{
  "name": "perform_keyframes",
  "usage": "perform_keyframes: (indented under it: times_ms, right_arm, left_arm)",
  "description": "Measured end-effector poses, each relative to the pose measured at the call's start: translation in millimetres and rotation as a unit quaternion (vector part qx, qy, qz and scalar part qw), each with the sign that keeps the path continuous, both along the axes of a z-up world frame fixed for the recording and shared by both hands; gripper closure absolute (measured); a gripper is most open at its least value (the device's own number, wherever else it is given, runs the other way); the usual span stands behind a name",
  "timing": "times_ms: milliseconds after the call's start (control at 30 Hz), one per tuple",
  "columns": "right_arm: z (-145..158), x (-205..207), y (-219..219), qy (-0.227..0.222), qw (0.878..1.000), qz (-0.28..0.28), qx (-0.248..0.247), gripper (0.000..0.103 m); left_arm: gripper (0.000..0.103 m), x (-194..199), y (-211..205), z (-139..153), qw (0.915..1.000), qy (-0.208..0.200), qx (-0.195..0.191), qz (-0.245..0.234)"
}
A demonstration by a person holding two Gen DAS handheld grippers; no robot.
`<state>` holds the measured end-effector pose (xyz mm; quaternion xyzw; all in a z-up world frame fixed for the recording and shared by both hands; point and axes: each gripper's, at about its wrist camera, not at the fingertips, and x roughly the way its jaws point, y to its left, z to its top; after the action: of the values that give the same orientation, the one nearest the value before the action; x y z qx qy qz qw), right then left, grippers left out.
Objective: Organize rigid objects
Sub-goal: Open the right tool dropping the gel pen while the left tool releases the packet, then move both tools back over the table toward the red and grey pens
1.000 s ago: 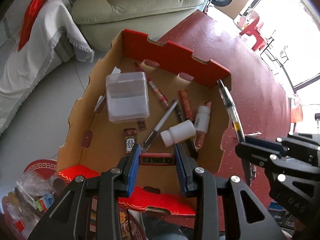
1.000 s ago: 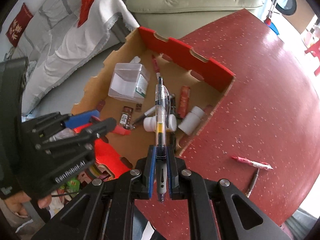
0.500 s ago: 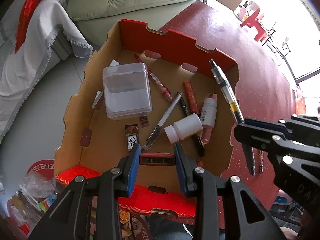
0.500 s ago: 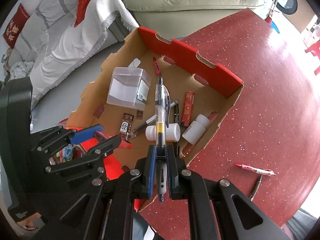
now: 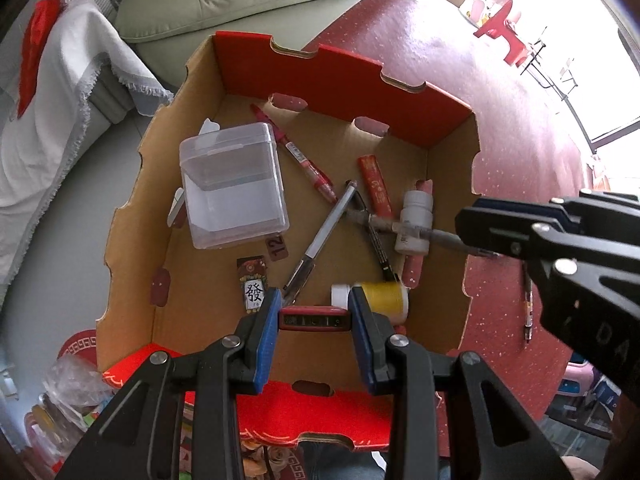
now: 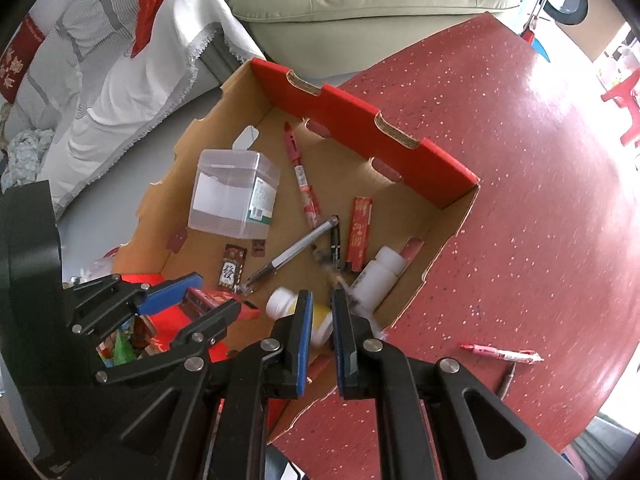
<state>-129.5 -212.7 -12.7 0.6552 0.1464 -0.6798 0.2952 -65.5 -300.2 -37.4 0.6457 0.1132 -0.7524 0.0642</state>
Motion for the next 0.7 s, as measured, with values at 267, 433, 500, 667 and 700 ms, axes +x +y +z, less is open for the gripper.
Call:
perform_keyframes:
  times_ms: [267, 433, 500, 667, 700]
  right_arm:
    - [-6, -7, 3, -0.01, 1.0, -0.012, 0.007, 0.084]
    - [2, -9, 24, 0.009, 0.999, -0.052, 0.004, 0.003]
    - [3, -11, 35, 0.001, 0.998, -0.062, 0.007, 0.003]
    - [2, -9, 84, -0.02, 0.991, -0.134, -0.006, 0.003]
    - [0, -8, 94, -0.027, 0.988, -0.15, -0.011, 0.003]
  left_arm:
    - [0.014, -2, -4, -4, 0.9999, -0.007, 0.005, 0.014]
    - [0.0, 2, -9, -5, 0.9995, -0.013, 0.018, 0.025]
    - [0.0, 4, -10, -4, 0.999, -0.011, 0.032, 0.029]
    - [0.0, 4, -2, 0, 0.9985, -0.015, 0.048, 0.021]
    - [0.0, 4, 2, 1, 0.9985, -0.015, 0.05, 0.018]
